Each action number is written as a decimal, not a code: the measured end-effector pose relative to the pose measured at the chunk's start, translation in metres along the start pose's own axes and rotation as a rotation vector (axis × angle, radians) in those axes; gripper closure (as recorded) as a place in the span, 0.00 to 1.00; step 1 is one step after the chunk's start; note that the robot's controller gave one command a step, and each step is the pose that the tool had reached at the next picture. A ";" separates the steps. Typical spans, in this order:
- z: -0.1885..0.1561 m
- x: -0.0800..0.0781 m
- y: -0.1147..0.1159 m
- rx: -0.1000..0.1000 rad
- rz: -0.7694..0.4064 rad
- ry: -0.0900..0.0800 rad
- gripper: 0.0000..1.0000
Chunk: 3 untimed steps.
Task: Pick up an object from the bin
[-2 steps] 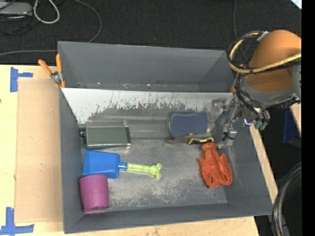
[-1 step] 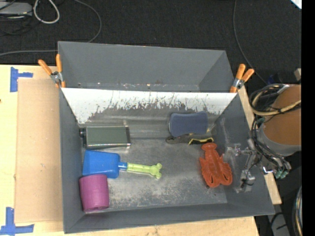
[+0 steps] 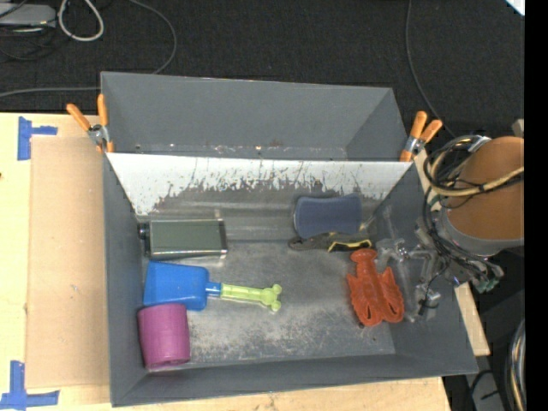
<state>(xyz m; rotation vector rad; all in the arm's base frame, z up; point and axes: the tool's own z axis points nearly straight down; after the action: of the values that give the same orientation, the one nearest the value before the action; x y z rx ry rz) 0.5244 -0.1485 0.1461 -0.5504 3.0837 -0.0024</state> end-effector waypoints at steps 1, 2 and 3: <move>0.019 0.038 0.003 -0.006 0.211 0.015 0.00; 0.074 0.046 0.011 0.003 0.183 -0.011 0.00; 0.076 0.052 0.020 -0.001 0.497 0.003 1.00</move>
Offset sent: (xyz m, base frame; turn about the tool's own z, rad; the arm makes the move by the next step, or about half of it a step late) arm -0.0501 -0.0078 -0.0761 0.1853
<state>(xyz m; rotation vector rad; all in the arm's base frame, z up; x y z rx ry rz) 0.4694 -0.1482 0.0698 0.2249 3.1278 0.0018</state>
